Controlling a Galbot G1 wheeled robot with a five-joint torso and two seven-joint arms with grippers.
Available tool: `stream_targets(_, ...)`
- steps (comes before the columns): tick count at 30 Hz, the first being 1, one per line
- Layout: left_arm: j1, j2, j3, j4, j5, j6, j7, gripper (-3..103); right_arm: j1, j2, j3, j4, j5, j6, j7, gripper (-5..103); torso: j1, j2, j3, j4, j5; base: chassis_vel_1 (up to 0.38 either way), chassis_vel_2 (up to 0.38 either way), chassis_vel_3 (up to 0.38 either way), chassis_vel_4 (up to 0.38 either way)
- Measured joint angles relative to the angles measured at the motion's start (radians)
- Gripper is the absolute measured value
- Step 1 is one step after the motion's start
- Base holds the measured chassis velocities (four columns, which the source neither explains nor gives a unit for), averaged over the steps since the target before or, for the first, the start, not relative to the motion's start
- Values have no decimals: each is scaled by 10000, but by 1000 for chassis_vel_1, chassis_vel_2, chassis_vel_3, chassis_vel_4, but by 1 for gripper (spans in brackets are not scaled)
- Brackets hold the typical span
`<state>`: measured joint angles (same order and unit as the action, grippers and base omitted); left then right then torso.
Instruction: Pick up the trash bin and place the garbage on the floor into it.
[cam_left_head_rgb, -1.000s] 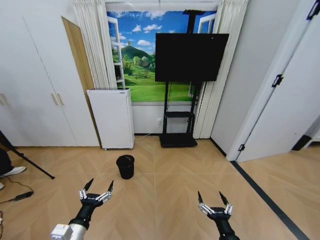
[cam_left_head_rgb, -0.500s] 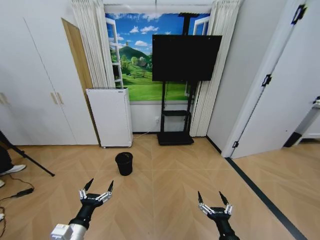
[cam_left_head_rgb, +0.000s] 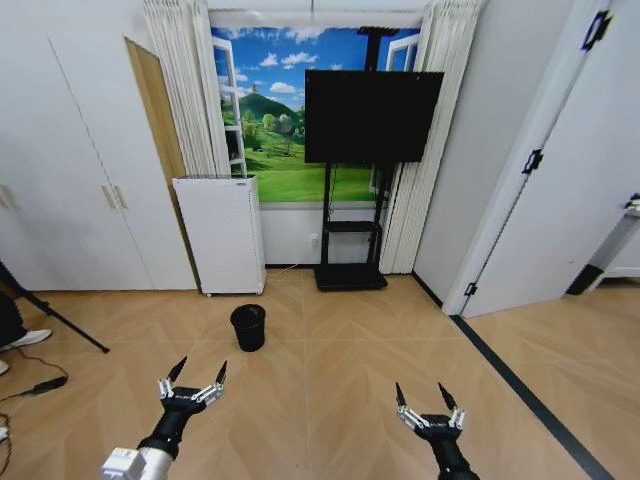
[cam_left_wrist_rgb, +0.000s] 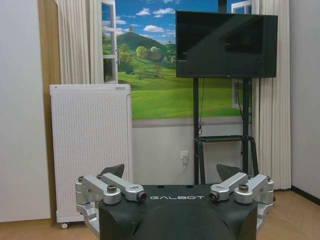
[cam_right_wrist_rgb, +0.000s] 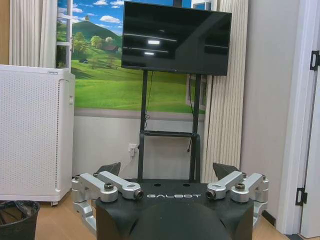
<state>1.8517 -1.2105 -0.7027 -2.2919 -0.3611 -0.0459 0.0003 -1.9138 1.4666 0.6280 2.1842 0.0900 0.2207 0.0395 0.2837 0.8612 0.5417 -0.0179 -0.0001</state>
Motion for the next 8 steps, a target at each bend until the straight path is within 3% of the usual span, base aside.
stream_targets(8, 0, 0, 0, 0, 0, 0, 0, 100, 1, -1, 2, 0, 0, 0, 0, 100, 0, 0, 0, 1, 3, -72, -76, 70, 70)
